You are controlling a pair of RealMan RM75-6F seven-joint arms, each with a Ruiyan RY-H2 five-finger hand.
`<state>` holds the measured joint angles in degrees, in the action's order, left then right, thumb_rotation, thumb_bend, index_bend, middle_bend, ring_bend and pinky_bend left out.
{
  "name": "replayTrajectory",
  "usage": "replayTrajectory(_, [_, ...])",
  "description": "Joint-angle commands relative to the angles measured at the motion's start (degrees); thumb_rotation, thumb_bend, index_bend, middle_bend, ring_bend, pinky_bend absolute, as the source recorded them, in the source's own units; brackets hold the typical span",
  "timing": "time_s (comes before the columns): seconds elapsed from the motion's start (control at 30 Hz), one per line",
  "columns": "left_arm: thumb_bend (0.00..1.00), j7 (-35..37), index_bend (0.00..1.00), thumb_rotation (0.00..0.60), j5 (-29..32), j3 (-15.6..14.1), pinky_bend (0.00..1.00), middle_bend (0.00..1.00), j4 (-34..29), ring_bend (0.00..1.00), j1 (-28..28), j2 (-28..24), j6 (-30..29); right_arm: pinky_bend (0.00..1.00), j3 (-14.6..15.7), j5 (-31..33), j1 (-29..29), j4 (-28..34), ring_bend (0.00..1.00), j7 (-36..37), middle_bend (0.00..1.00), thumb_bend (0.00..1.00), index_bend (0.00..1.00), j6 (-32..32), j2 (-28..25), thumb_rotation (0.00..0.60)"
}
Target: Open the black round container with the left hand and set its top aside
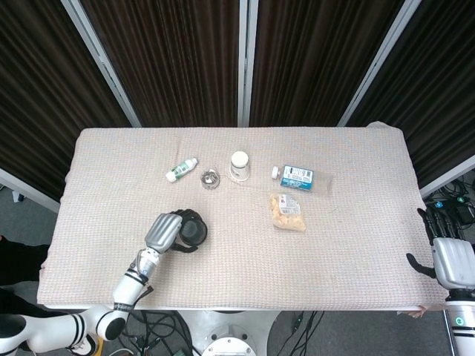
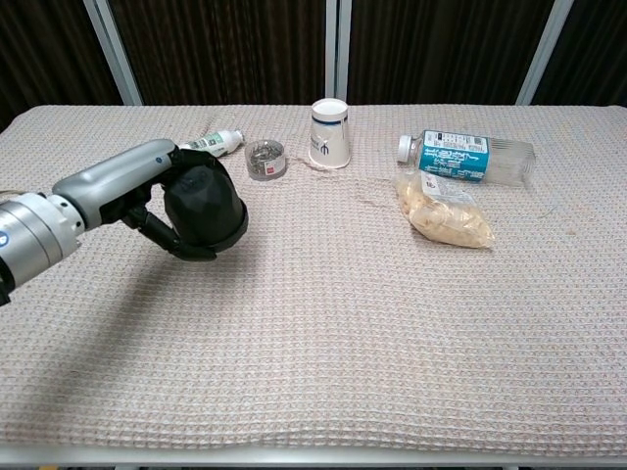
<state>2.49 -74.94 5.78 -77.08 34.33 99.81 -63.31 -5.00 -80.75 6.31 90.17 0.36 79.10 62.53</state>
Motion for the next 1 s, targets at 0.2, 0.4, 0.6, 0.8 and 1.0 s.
replayTrajectory(0.2, [0.2, 0.34, 0.38, 0.6, -0.23, -0.6, 0.44, 0.5, 5.71, 0.36, -0.57, 2.73, 1.23, 0.0, -0.16, -0.25, 0.31, 0.99, 0.0, -0.78, 0.0, 0.15, 0.02, 0.17, -0.19, 0.6])
replayTrajectory(0.4, [0.15, 2.75, 0.27, 0.6, -1.21, -1.2, 0.36, 0.43, 10.32, 0.29, 0.0, 4.22, 3.94, 0.0, -0.14, -0.04, 0.31, 1.37, 0.0, -1.07, 0.0, 0.15, 0.02, 0.12, -0.39, 0.6])
replayTrajectory(0.6, [0.14, 4.62, 0.23, 0.6, -3.11, -2.12, 0.27, 0.41, 15.2, 0.26, -0.82, 6.85, 2.9, 0.0, -0.16, 0.33, 0.38, 1.27, 0.0, -0.9, 0.0, 0.15, 0.02, -0.19, -0.47, 0.6])
replayTrajectory(0.8, [0.11, 6.77, 0.15, 0.6, -4.93, -2.56, 0.21, 0.28, 17.65, 0.15, -1.42, 8.24, 1.73, 0.0, -0.18, 0.41, 0.3, 1.06, 0.0, -0.65, 0.0, 0.15, 0.02, -0.03, -0.48, 0.6])
replayTrajectory(1.0, [0.09, 7.44, 0.15, 0.6, -6.16, -2.46, 0.2, 0.27, 16.08, 0.15, -1.54, 7.15, 1.08, 0.0, -0.1, 0.47, 0.37, 0.8, 0.0, -0.51, 0.0, 0.15, 0.03, -0.25, -0.34, 0.6])
